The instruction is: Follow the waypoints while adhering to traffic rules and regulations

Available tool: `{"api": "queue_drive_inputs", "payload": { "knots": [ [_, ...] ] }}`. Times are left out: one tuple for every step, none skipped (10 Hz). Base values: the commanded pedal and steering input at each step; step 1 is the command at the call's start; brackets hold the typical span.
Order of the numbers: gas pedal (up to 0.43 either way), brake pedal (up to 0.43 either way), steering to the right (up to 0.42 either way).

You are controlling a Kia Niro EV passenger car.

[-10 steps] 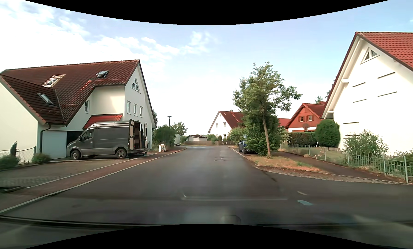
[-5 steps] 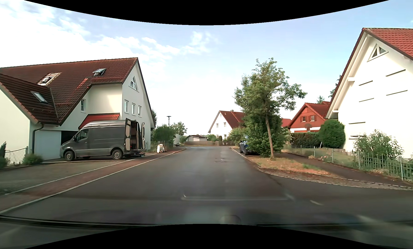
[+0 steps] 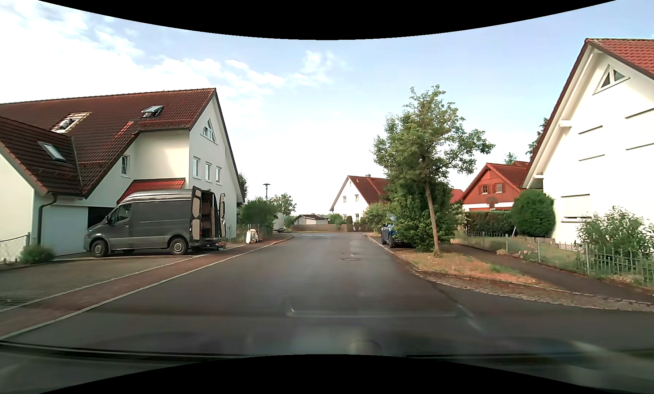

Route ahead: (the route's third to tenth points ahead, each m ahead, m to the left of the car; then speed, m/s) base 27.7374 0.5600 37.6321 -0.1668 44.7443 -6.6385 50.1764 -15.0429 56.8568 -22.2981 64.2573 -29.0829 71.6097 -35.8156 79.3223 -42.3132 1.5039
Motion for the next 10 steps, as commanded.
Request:
{"api": "queue_drive_inputs", "payload": {
  "knots": [
    [0.169, 0.000, 0.003],
    [0.169, 0.000, 0.008],
    [0.169, 0.000, 0.014],
    [0.169, 0.000, 0.018],
    [0.169, 0.000, 0.026],
    [0.169, 0.000, 0.035],
    [0.169, 0.000, 0.040],
    [0.169, 0.000, 0.039],
    [0.169, 0.000, 0.038],
    [0.169, 0.000, 0.038]
  ]
}}
